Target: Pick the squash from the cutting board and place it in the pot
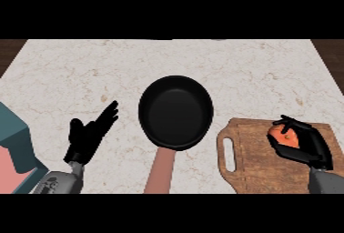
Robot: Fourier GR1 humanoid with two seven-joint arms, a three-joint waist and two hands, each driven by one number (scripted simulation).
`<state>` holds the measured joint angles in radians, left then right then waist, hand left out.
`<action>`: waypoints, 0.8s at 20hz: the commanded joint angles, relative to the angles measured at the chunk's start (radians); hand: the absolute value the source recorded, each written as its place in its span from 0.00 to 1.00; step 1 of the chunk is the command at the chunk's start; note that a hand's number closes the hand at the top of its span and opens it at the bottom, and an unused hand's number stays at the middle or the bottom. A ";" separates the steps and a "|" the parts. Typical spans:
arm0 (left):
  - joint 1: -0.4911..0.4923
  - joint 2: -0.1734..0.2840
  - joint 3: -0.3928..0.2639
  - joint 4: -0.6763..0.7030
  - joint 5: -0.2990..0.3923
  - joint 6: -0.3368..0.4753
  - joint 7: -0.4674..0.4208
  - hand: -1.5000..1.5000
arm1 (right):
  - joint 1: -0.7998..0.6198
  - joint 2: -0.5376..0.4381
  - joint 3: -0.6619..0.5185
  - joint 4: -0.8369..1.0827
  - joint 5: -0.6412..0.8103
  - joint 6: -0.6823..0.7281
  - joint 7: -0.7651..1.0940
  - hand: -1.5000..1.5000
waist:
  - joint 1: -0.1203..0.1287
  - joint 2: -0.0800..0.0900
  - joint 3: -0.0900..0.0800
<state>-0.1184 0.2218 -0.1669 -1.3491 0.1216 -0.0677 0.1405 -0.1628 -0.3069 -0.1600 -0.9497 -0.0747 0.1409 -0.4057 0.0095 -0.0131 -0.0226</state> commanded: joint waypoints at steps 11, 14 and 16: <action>-0.046 -0.023 0.026 0.036 -0.015 -0.003 0.025 0.50 | -0.069 -0.170 0.101 0.085 0.098 0.368 -0.302 1.00 | -0.010 0.014 0.023; 0.008 -0.057 0.006 0.005 -0.053 0.026 -0.005 0.50 | -0.093 -0.152 0.090 0.024 0.114 0.296 -0.264 1.00 | -0.010 0.012 0.023; 0.069 -0.019 0.009 -0.065 -0.047 -0.016 0.012 0.50 | -0.023 -0.123 0.094 -0.115 0.090 0.281 -0.200 1.00 | -0.012 0.010 0.022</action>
<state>-0.1060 0.1872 -0.1629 -1.3611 0.0810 -0.0642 0.1476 -0.2383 -0.4424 -0.0695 -0.9205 0.0172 0.4328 -0.6313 0.0029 -0.0015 -0.0011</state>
